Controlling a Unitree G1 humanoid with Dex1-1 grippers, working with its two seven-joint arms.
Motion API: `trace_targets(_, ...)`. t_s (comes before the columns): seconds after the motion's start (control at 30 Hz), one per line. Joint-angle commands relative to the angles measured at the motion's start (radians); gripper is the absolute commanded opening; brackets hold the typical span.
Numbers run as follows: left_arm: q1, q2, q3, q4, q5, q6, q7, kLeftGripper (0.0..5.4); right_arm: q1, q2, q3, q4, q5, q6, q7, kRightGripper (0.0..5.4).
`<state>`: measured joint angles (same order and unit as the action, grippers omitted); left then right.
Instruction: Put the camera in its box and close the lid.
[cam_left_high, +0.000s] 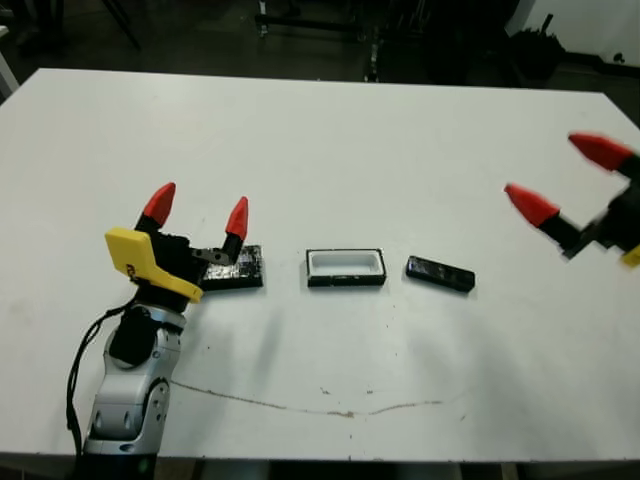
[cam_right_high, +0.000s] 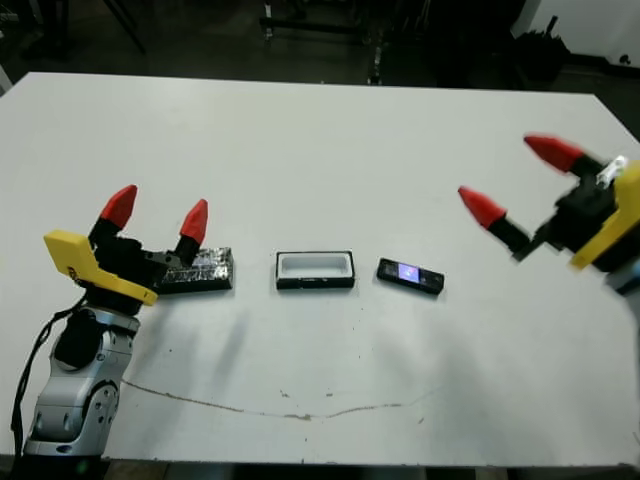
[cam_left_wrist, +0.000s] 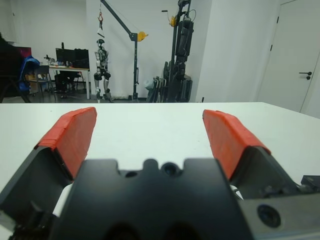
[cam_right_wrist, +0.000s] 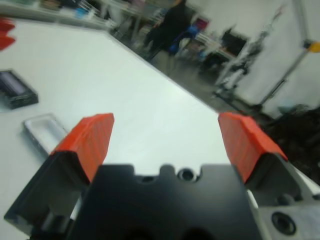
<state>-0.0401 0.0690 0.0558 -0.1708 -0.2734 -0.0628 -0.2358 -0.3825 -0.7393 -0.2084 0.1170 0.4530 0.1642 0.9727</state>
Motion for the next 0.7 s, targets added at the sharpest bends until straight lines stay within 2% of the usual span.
trace_targets(0.03, 0.007, 0.001, -0.004, -0.001, 0.011, 0.011, 0.007, 5.40, -0.113, -0.028, 0.077, 0.139, -0.040, 0.015, 0.113, 5.39)
trace_targets(0.2, 0.009, 0.002, -0.003, -0.001, 0.014, 0.011, 0.007, 5.40, -0.289, -0.009, 0.202, 0.386, -0.121, 0.015, 0.289, 5.39)
trace_targets(0.37, 0.008, 0.003, -0.003, -0.002, 0.009, 0.013, 0.003, 5.40, -0.410, 0.024, 0.287, 0.565, -0.209, -0.039, 0.411, 5.39)
trace_targets(0.53, 0.009, 0.004, -0.005, -0.005, 0.018, 0.015, 0.009, 5.40, -0.476, 0.051, 0.352, 0.637, -0.287, -0.050, 0.468, 5.39)
trace_targets(0.7, 0.009, -0.001, -0.004, -0.003, 0.003, 0.021, 0.005, 5.40, -0.483, 0.079, 0.382, 0.666, -0.341, -0.103, 0.482, 5.39)
